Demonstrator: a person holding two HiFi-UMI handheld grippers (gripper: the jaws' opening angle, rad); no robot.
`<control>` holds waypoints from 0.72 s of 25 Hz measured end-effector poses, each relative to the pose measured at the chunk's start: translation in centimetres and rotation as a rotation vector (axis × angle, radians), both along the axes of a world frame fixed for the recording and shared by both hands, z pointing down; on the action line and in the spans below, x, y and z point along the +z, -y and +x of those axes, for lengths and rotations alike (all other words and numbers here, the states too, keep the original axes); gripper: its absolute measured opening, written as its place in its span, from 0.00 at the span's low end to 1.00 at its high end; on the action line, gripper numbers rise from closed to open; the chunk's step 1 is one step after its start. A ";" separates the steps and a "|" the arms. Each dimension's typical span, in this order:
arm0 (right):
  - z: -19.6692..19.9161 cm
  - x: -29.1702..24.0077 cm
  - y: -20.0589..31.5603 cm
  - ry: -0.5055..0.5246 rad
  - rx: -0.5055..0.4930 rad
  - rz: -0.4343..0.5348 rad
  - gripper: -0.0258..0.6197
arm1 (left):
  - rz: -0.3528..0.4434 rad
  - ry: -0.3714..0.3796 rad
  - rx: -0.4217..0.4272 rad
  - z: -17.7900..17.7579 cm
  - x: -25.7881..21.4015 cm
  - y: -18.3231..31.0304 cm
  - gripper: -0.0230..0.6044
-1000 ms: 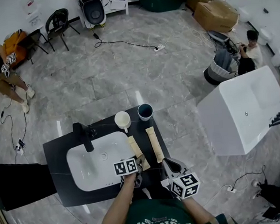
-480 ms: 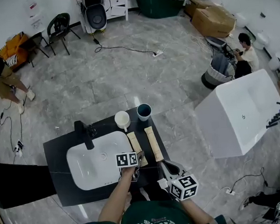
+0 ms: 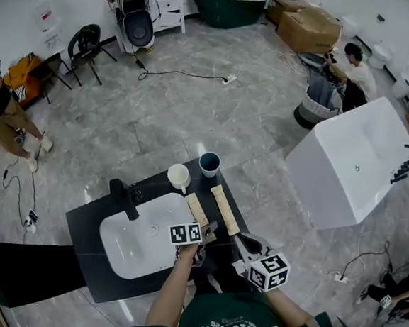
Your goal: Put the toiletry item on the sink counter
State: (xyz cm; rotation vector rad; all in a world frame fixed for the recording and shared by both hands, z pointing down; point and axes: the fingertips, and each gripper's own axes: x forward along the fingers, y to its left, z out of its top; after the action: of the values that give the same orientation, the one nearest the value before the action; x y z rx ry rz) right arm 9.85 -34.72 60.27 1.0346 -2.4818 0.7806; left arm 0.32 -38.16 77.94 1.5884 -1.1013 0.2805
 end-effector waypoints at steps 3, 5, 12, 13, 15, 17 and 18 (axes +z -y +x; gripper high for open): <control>-0.3 -0.1 0.0 -0.001 -0.004 0.006 0.11 | 0.065 0.053 -0.023 -1.5 -0.9 -0.3 0.67; -0.7 -0.2 0.0 -0.005 -0.009 0.016 0.11 | 0.111 0.083 -0.032 -2.7 -1.8 -1.0 0.57; -2.8 -2.0 -1.2 -0.009 -0.027 0.077 0.11 | 0.439 0.203 -0.136 -6.9 -8.7 -3.1 0.05; -3.2 -2.4 -1.5 -0.008 -0.030 0.086 0.11 | 0.467 0.228 -0.138 -7.4 -9.6 -3.7 0.05; -4.0 -2.9 -2.1 -0.006 -0.037 0.103 0.11 | 0.507 0.270 -0.138 -8.3 -11.1 -4.8 0.05; -4.9 -3.4 -2.8 -0.005 -0.048 0.119 0.11 | 0.532 0.285 -0.126 -8.8 -12.4 -6.1 0.05; -5.4 -3.6 -3.2 -0.006 -0.056 0.128 0.11 | 0.540 0.285 -0.114 -8.9 -12.9 -6.7 0.05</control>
State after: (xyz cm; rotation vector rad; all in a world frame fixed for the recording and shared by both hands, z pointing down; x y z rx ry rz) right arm 4.49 -31.54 56.62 1.0033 -2.5720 0.6081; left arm -8.53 -31.44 65.02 1.9887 -1.5774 0.1387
